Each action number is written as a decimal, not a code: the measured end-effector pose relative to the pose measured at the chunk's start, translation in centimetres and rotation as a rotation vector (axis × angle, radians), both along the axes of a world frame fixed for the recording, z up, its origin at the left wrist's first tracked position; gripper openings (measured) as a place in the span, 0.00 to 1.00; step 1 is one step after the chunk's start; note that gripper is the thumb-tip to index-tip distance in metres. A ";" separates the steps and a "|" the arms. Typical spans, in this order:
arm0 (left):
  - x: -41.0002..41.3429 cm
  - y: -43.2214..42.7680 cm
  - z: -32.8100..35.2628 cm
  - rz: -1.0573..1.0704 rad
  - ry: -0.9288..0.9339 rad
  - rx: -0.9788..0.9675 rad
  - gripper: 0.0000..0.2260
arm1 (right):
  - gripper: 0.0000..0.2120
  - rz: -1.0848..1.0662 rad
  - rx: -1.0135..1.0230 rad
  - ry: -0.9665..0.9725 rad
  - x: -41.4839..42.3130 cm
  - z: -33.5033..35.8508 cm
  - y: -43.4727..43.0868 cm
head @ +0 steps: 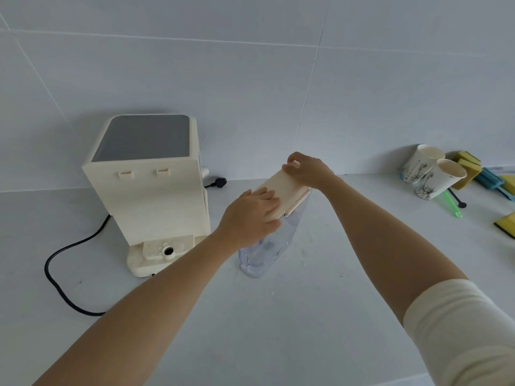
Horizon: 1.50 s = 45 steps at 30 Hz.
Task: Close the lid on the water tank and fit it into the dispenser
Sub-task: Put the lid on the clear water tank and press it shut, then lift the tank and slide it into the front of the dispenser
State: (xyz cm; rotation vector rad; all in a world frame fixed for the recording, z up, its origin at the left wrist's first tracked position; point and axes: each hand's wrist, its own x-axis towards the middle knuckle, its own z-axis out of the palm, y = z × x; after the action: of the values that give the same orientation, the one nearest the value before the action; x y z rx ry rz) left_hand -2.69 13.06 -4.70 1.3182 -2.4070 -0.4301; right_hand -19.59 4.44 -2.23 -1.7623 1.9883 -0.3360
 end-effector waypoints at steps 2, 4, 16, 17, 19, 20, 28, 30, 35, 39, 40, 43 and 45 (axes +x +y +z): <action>1.0 -0.2 0.0 -0.014 0.022 0.006 0.14 | 0.17 -0.028 0.002 -0.032 -0.7 -0.2 0.5; 2.0 -0.5 0.0 -0.019 0.067 0.035 0.16 | 0.17 -0.055 -0.001 -0.062 -1.2 -0.2 1.1; 5.1 -2.4 -0.8 0.073 0.243 0.140 0.24 | 0.14 -0.146 0.017 -0.182 -3.0 -0.9 5.9; 5.2 -2.4 -0.9 0.075 0.253 0.134 0.24 | 0.15 -0.146 0.021 -0.195 -2.9 -0.8 6.2; 5.2 -2.3 -1.1 0.083 0.283 0.127 0.26 | 0.17 -0.134 0.034 -0.235 -2.9 -0.7 6.8; 5.3 -2.2 -1.3 0.092 0.302 0.137 0.30 | 0.20 -0.127 0.056 -0.260 -2.9 -0.6 7.1; 4.7 -2.2 -3.0 0.214 0.454 0.495 0.51 | 0.47 0.004 0.176 -0.628 -4.4 -2.8 9.0; 4.4 -2.2 -3.5 0.196 0.460 0.504 0.49 | 0.53 0.016 0.149 -0.655 -4.2 -4.2 9.5; 3.6 -2.5 -4.1 0.207 0.534 0.496 0.44 | 0.51 -0.035 0.142 -0.617 -3.1 -7.2 9.8; 3.7 -3.4 -4.3 0.252 0.482 0.556 0.40 | 0.47 -0.175 0.116 -0.557 -2.6 -7.9 9.3; 3.7 -3.6 -4.2 0.256 0.474 0.562 0.40 | 0.46 -0.191 0.112 -0.543 -2.6 -7.9 9.2; 3.6 -3.6 -4.0 0.264 0.490 0.562 0.40 | 0.44 -0.191 0.087 -0.502 -2.8 -8.0 9.2; 3.7 -3.4 -4.0 0.266 0.508 0.563 0.40 | 0.44 -0.171 0.072 -0.486 -2.8 -8.1 9.3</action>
State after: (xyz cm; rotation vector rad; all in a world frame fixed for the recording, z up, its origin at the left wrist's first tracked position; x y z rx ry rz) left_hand 0.97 9.62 -8.74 1.4877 -1.7188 -1.2558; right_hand -22.39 13.70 -10.32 -1.3112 1.7687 -0.6693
